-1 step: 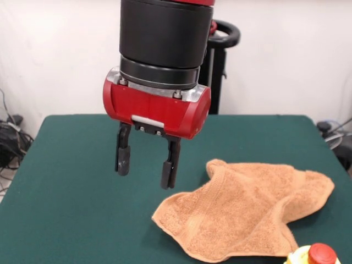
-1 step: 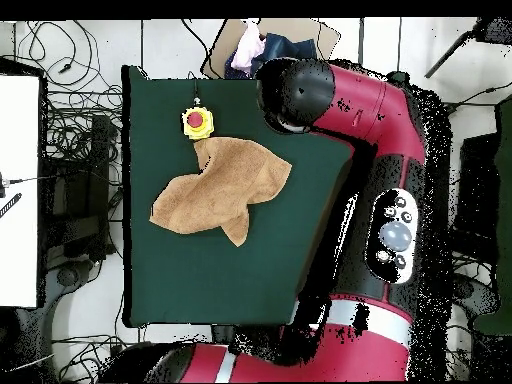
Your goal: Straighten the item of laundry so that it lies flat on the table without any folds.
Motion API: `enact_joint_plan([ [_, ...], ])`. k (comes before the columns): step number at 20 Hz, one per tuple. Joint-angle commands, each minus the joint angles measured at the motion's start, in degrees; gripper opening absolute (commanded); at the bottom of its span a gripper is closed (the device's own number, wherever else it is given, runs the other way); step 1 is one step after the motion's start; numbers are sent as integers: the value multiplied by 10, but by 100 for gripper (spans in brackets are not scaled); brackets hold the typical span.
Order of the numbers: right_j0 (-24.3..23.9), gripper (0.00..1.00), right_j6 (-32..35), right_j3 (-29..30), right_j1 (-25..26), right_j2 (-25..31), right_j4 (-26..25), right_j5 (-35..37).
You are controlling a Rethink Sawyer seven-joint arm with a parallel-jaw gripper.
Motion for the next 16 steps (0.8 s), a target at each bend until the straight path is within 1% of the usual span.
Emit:
enact_joint_plan([
  [1, -5, 100, 82, 55, 7, 27, 13, 56],
  [6, -4, 100, 84, 60, 9, 26, 9, 37],
  [12, 0, 100, 107, 76, 32, 30, 7, -38],
  [16, 6, 100, 119, 73, 42, 27, 4, -62],
])
